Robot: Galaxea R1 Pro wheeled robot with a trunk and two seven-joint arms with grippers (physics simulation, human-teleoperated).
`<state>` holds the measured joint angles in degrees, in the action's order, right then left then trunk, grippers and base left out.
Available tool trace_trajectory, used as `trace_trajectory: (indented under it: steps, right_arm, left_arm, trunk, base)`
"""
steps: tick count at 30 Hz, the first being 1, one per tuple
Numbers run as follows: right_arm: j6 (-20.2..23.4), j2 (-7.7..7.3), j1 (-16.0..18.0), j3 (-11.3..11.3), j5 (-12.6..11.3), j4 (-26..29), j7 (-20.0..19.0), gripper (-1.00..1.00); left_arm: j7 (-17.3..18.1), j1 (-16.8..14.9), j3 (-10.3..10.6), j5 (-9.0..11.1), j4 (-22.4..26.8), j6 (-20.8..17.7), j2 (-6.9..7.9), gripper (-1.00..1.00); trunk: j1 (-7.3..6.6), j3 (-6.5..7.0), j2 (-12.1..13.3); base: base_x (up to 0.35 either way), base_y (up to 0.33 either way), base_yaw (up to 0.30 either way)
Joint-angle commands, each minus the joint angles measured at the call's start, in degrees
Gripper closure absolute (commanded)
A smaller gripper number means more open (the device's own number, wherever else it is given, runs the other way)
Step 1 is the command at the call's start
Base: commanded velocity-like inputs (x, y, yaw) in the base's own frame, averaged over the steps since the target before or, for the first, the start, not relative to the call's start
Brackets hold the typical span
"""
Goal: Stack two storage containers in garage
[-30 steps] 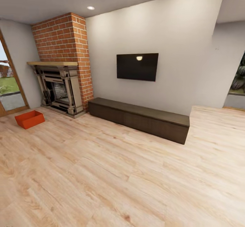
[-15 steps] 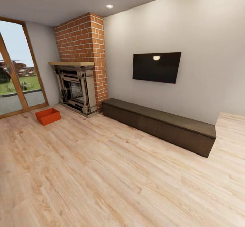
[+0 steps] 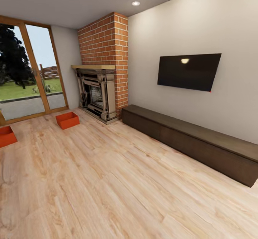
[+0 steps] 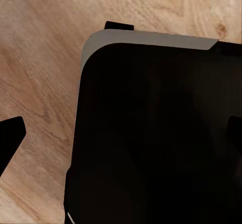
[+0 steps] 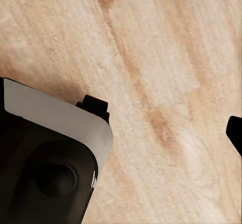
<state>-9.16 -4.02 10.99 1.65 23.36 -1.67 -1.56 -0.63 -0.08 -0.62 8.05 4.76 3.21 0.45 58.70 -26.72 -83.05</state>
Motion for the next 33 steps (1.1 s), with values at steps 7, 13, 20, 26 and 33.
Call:
trace_trajectory:
  steps: [7,13,20,26,33]
  right_arm:
    - [-0.34,-0.03,0.08,0.21,0.14,-0.18,-0.11,-1.00]
    - [-0.34,-0.07,0.08,0.25,0.11,-0.18,-0.11,-1.00]
    - [-0.34,-0.11,0.08,0.27,0.11,-0.18,-0.11,-1.00]
    - [-0.34,-0.11,0.08,0.28,0.03,-0.18,-0.11,-1.00]
    - [-0.34,-0.19,0.08,0.27,0.10,-0.18,-0.11,-1.00]
  left_arm:
    - [-0.05,-0.01,-0.01,0.38,0.00,0.13,-0.01,-1.00]
    - [-0.04,-0.01,-0.03,0.38,-0.01,0.20,-0.01,-1.00]
    - [-0.07,-0.01,-0.03,0.38,0.00,0.29,-0.01,-1.00]
    - [-0.07,-0.01,-0.06,0.38,0.01,0.31,-0.01,-1.00]
    - [-0.06,-0.01,-0.06,0.38,0.00,0.31,-0.01,-1.00]
  trunk:
    - [0.03,-0.05,-0.02]
    - [0.03,-0.05,-0.02]
    - [0.03,-0.05,-0.02]
    - [0.03,-0.05,-0.02]
    - [0.03,-0.05,-0.02]
  base:
    - [0.324,0.000,0.272]
    - [0.324,0.000,0.271]
    - [0.324,0.000,0.271]
    - [0.324,0.000,0.271]
    - [0.324,0.000,0.210]
